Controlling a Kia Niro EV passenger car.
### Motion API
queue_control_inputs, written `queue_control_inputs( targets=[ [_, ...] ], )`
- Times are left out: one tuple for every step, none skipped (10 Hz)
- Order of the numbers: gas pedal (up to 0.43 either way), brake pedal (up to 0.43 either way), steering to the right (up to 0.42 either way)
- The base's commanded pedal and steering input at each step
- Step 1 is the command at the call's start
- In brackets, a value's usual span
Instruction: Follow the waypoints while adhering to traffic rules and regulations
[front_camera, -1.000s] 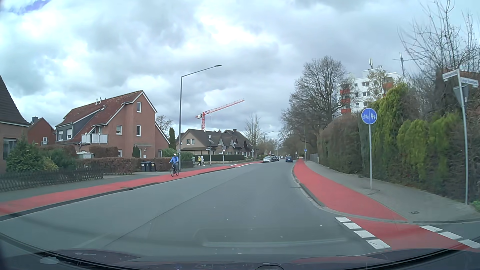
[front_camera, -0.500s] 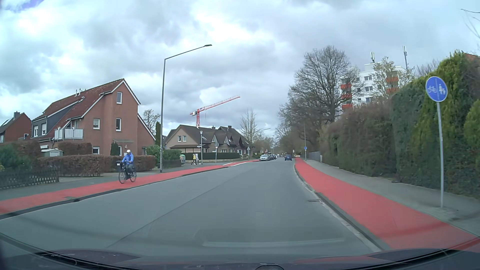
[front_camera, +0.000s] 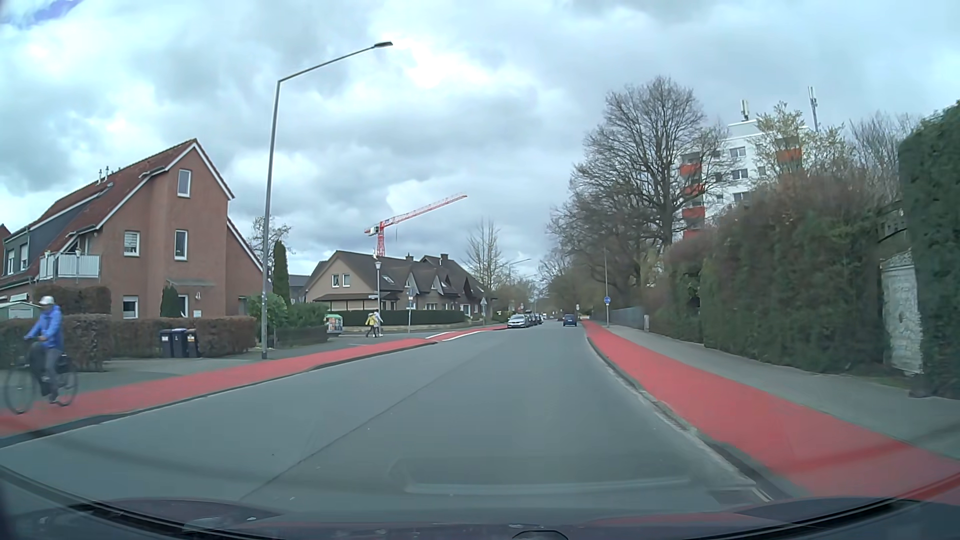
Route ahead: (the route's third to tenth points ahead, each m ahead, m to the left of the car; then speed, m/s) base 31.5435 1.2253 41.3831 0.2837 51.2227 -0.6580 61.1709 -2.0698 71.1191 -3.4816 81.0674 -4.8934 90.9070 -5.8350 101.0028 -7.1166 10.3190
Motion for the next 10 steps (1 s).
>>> queue_control_inputs(
  targets=[
    [0.197, 0.0, 0.022],
    [0.197, 0.0, 0.022],
    [0.197, 0.0, 0.021],
    [0.197, 0.0, 0.019],
    [0.197, 0.0, 0.018],
    [0.197, 0.0, 0.018],
    [0.197, 0.0, 0.018],
    [0.197, 0.0, 0.018],
    [0.197, 0.0, 0.018],
    [0.197, 0.0, 0.018]
  ],
)
